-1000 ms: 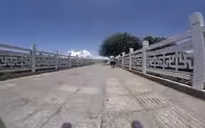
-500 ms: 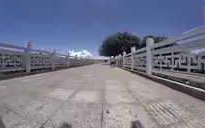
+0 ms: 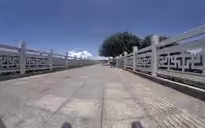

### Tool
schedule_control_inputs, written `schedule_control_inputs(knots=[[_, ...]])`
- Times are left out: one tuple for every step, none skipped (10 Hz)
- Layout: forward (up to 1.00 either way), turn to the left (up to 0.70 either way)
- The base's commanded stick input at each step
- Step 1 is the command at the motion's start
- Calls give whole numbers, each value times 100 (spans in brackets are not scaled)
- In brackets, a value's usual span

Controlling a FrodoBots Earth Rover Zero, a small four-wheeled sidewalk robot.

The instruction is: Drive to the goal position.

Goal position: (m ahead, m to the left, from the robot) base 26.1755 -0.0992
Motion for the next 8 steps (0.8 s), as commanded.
schedule_control_inputs(knots=[[70,0],[70,0],[70,0],[70,0],[70,0],[70,0],[70,0],[70,0]])
